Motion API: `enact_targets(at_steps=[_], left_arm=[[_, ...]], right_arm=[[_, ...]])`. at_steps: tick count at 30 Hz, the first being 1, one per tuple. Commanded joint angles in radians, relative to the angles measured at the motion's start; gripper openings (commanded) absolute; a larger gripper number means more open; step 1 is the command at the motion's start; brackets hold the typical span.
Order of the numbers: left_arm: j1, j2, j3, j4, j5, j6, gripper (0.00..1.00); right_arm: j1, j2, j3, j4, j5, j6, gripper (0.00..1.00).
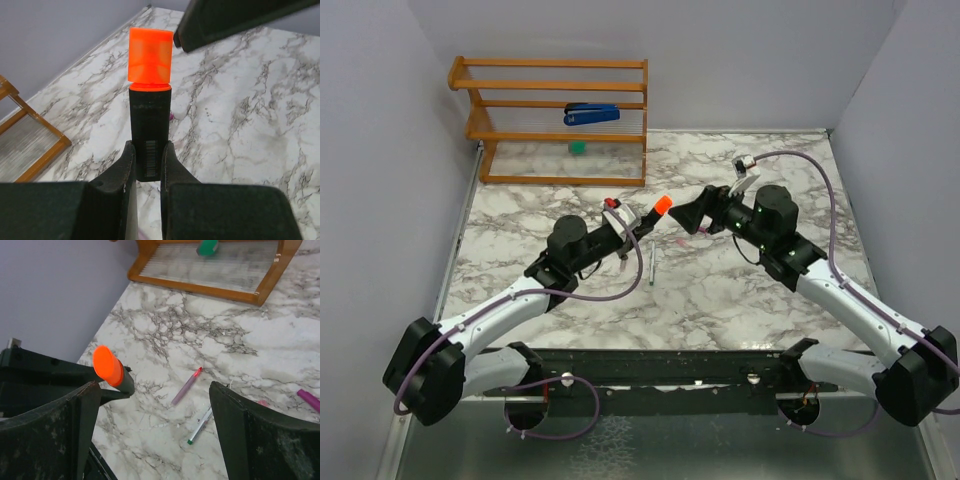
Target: Insert the pens into the pen caps
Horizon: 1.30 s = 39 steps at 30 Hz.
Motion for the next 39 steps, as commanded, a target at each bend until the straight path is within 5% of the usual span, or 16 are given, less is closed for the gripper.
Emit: enact_targets(at_steps=[1,23,39], left_arm=[[-0.007,0.052,0.062,0.124,-0.036,-0.148,0.0],[-0.015,0.171,0.165,0.146,-0.018,-0.171,0.0],[-0.016,0.179,0.183,0.146,0.012,-0.201,0.0]], right_arm=[[0.014,-0.049,-0.069,0.192,0.052,0.09,0.92],[0.023,0.032,-0.043,0.279,-0.001,0.069,0.76],[0.033,0.104,-0.013,0.315,-0.047,0.079,0.54]])
